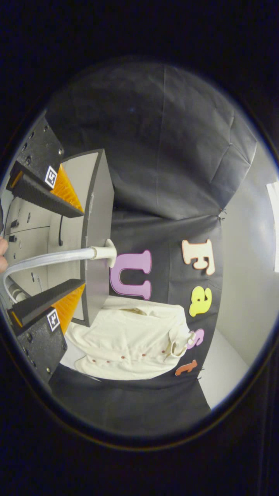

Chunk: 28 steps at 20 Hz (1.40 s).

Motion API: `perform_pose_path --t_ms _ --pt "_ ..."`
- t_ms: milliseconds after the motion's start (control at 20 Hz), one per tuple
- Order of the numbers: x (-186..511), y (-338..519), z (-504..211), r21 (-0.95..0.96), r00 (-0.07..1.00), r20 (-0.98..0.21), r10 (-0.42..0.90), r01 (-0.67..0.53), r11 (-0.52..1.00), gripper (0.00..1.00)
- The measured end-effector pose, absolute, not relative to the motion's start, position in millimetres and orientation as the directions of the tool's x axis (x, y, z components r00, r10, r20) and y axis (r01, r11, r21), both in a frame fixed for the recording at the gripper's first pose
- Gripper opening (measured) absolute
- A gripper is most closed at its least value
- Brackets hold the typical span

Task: Iron the clothes twice with a garment steamer, once on the left side and once on the right side.

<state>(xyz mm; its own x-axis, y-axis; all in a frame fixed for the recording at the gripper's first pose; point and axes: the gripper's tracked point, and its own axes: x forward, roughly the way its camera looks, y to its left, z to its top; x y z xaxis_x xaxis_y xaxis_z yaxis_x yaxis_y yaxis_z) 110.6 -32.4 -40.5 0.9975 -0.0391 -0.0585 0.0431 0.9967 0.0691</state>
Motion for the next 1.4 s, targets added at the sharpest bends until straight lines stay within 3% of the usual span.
perform_pose_path --t_ms 350,1400 --pt "159 -35 -34 0.054 0.998 -0.01 -0.063 0.063 0.997 0.97" --pt "309 -31 -100 0.107 0.943 -0.33 -0.037 0.076 0.991 0.96"
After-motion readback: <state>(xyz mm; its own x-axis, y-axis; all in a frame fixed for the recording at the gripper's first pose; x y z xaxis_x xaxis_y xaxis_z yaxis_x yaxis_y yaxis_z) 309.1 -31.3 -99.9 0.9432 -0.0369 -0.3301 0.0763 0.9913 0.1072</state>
